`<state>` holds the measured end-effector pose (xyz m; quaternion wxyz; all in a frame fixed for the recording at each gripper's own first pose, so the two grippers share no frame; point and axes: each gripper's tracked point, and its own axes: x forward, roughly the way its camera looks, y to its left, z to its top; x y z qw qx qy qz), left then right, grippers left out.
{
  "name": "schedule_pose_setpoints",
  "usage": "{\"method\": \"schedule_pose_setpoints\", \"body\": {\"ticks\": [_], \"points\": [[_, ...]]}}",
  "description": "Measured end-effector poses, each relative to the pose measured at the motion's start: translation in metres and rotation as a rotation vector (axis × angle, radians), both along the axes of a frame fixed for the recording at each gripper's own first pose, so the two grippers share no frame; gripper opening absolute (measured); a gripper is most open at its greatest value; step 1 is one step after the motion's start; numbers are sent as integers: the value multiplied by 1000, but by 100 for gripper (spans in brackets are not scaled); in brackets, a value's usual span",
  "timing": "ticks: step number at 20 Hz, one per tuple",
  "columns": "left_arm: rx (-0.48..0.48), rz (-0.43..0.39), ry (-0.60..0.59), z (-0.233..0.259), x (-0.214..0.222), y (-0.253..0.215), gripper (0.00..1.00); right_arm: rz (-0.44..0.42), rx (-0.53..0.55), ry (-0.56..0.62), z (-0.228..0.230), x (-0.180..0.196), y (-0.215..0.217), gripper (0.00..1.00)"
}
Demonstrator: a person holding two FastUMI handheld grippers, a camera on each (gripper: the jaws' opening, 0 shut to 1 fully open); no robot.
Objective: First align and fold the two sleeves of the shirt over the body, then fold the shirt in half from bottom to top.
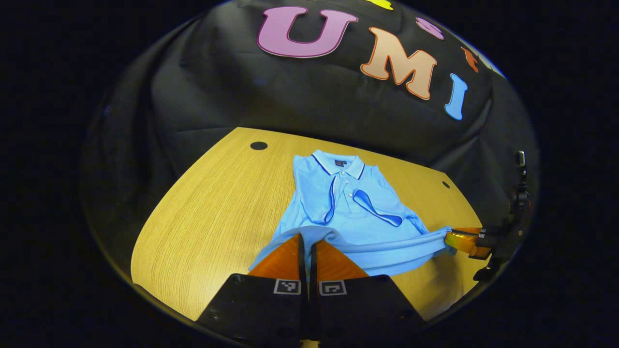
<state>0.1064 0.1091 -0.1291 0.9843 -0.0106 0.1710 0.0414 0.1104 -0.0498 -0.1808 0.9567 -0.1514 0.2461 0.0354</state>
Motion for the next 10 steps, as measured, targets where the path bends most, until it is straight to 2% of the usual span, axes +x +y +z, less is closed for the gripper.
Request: {"method": "schedule_pose_setpoints", "body": {"ticks": [7,10], "points": [[4,25,-74,42,89,18,0,-9,-63,-120,46,105,-8,2],[0,35,-83,53,129,24,0,-32,-45,-159,54,149,-11,2]]}}
